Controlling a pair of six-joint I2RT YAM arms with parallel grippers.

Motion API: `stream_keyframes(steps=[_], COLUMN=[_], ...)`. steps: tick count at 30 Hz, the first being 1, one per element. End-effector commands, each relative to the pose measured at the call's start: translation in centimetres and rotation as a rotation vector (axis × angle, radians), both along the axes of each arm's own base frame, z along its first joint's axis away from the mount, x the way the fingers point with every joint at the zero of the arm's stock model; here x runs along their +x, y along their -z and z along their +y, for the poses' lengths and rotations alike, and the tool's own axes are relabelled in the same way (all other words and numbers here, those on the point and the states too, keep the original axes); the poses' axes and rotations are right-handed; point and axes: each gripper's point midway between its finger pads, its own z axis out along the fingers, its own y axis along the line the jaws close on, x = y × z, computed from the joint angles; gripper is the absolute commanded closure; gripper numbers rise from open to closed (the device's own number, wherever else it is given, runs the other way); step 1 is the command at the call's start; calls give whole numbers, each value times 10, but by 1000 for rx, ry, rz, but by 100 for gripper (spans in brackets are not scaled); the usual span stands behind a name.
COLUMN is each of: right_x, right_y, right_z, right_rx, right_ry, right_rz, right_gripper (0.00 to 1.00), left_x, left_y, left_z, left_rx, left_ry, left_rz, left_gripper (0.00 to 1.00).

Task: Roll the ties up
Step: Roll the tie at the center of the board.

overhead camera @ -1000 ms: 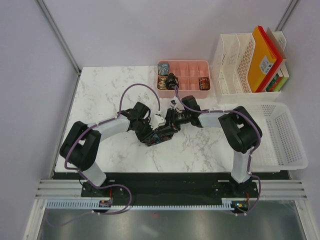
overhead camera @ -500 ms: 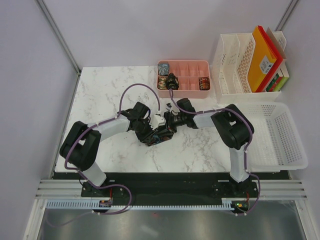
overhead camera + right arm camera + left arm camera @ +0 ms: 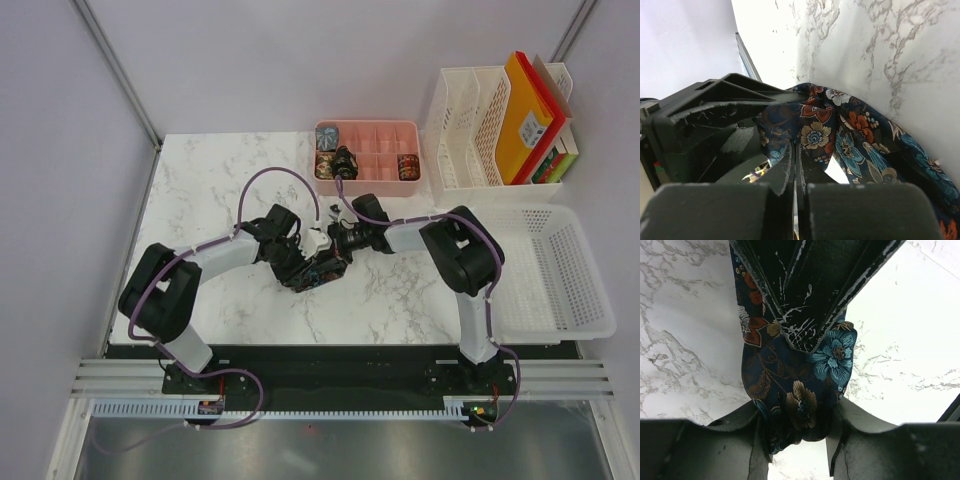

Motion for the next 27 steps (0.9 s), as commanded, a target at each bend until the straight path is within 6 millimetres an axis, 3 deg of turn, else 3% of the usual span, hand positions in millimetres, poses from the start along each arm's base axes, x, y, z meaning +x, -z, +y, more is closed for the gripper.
stream_keyframes(steps=[1,7,18,27], right_x=[6,10,13,10], right_y=[41,56,75,87], right_z=[-21,-32,-49,-57], right_rx=[-134,-175,-244,-292], right_ry=[35,47,56,47], right_rz=[-12,-13,-18,-8], right_gripper=[100,100,100,100], left_x=[1,13,16,13], left_y=[-20,-36,-56,-58], left_z=[-9,-21,-38,-32], left_rx=[-71,-116,-186,-176], left_ry=[-24,-38,-36,-49], left_rz=[-19,-35,-12,-26], left_gripper=[54,51,48,44])
